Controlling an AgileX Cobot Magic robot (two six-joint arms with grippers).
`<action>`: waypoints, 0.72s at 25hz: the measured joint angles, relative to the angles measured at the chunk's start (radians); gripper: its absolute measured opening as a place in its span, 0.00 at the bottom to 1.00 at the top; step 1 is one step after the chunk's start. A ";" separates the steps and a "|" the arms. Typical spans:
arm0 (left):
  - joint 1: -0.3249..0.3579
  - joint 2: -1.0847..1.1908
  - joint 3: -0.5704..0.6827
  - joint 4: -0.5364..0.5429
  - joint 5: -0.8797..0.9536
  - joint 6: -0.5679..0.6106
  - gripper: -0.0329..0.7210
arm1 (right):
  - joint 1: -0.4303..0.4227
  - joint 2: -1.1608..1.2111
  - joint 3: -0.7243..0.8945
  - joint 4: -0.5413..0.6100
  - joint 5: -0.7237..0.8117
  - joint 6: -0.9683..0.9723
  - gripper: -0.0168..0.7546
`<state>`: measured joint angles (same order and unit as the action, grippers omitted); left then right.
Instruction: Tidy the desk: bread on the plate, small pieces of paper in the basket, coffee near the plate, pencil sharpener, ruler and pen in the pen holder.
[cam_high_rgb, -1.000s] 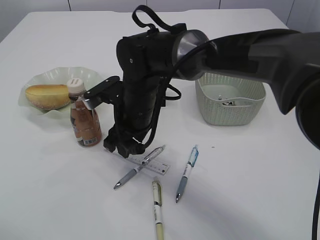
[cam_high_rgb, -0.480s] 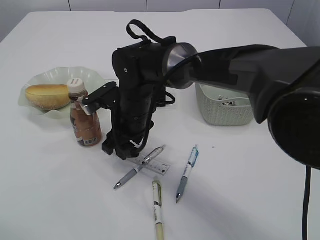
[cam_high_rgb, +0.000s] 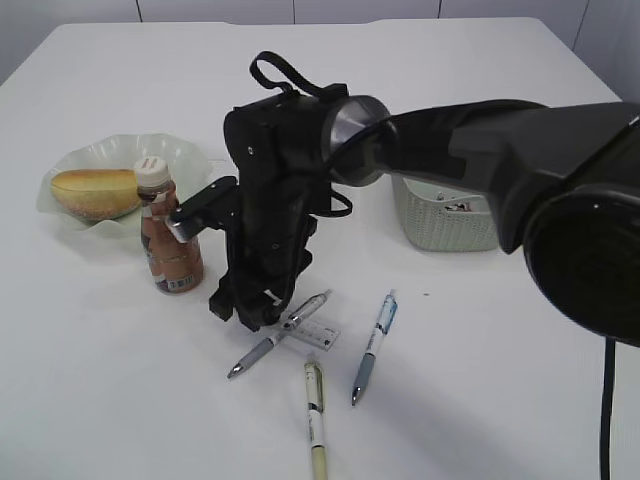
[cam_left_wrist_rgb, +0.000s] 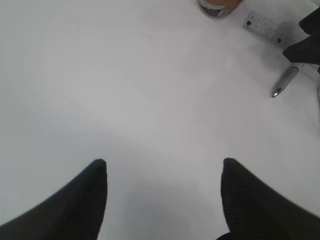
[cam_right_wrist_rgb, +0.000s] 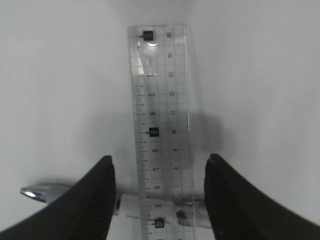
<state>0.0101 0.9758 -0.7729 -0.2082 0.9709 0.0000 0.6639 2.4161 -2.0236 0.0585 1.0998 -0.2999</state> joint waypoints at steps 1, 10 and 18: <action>0.000 0.000 0.000 0.000 0.000 0.000 0.73 | 0.000 0.003 0.000 0.000 0.004 0.000 0.56; 0.000 0.000 0.000 0.000 -0.004 0.000 0.73 | 0.000 0.010 0.000 -0.009 0.013 0.011 0.56; 0.000 0.000 0.000 0.000 -0.010 0.000 0.73 | 0.000 0.024 -0.001 -0.015 0.013 0.014 0.56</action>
<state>0.0101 0.9758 -0.7729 -0.2082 0.9610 0.0000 0.6639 2.4405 -2.0242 0.0436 1.1127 -0.2862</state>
